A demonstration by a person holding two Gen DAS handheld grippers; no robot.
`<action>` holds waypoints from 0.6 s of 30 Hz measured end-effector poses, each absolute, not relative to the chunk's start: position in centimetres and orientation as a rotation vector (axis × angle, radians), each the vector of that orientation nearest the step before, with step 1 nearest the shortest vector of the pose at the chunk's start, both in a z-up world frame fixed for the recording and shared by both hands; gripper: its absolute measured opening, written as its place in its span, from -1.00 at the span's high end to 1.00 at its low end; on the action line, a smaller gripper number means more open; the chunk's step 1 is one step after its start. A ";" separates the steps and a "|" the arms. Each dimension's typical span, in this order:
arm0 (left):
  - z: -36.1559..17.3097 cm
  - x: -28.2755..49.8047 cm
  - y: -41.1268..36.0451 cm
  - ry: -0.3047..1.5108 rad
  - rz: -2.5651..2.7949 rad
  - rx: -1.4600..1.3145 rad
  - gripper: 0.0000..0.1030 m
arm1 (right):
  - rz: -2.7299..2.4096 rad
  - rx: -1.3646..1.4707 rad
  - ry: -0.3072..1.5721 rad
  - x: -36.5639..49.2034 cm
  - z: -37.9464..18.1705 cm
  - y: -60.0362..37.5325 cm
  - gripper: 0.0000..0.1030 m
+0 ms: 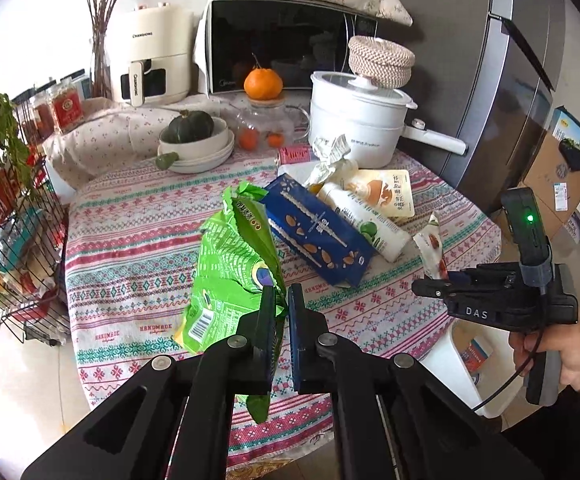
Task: Collect trash
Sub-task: 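Carry the green bag and pecan pouch to the bin and release both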
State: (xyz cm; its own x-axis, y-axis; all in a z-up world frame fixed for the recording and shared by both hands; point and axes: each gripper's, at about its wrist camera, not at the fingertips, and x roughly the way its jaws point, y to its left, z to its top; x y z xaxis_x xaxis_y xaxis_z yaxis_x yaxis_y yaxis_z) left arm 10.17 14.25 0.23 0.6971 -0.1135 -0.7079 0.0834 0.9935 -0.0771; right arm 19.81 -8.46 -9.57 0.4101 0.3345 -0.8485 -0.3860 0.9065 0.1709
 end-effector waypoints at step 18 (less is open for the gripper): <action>5.4 8.9 9.8 0.695 -0.414 -0.230 0.91 | 0.467 0.114 1.016 14.2 -3.7 -18.2 0.52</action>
